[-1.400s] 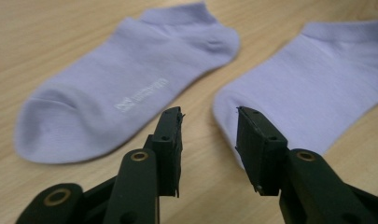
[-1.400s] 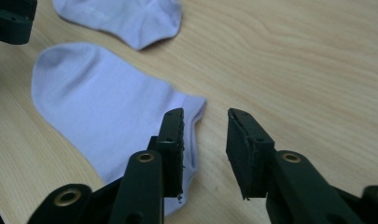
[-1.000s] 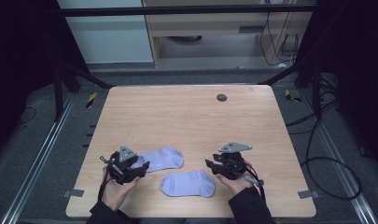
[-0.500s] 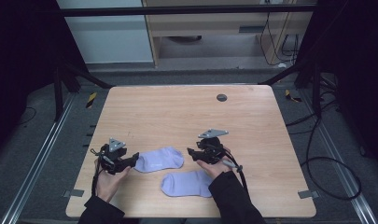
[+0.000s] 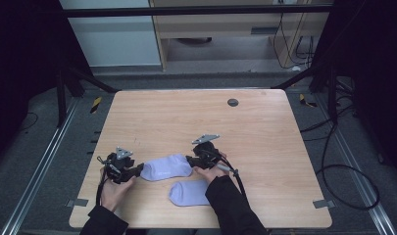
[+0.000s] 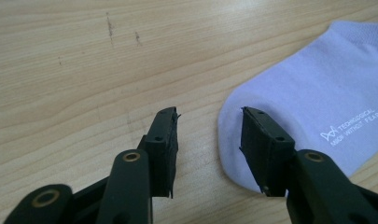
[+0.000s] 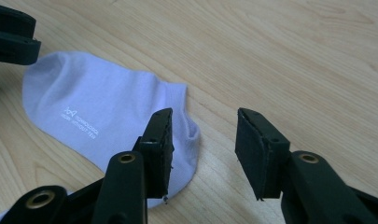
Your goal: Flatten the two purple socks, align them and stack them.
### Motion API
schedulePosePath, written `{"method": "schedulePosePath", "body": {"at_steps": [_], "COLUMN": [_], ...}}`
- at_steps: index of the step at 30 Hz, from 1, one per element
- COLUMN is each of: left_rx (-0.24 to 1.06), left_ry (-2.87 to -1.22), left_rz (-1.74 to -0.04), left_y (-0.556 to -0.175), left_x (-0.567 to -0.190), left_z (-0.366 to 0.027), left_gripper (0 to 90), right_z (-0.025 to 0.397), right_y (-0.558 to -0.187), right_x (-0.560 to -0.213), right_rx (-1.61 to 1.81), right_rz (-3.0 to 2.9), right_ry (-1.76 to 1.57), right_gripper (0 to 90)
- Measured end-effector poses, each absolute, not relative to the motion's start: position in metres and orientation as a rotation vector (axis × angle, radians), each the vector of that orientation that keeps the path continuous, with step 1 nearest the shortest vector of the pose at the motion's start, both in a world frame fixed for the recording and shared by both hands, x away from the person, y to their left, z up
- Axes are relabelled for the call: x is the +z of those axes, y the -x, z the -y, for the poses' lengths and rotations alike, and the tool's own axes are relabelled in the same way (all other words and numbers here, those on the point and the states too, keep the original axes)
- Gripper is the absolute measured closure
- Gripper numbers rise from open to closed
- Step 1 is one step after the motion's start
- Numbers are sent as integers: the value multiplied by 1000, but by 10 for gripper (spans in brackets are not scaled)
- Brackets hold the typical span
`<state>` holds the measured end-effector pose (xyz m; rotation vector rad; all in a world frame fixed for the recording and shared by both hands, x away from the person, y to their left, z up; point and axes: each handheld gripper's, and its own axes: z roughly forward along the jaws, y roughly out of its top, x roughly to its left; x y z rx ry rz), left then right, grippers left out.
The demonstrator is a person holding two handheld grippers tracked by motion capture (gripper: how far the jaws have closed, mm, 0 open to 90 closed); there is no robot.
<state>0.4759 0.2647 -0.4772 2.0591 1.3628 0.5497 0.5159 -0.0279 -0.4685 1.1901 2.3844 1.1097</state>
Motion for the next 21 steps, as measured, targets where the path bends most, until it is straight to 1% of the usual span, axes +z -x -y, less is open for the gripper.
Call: {"method": "schedulePosePath", "body": {"at_steps": [10, 16, 19, 21], "left_rx": [518, 499, 490, 478], "left_ry": [-2118, -2128, -2135, -2132], "left_rz": [-1341, -1342, -1335, -1338], "left_y": [-477, -477, -478, -478], "left_x": [-484, -487, -487, -487], "left_z": [-259, -256, -256, -256], "left_gripper": [614, 688, 728, 759], "right_z": [11, 6, 6, 5], "right_y": [-520, -521, -521, -521], "right_x": [-484, -491, -493, -493], "right_rx": [1028, 988, 981, 986], "right_rz": [-2432, -2447, -2454, -2456], "right_ry": [-1169, -1153, -1162, -1166], "right_gripper": [612, 660, 708, 761]}}
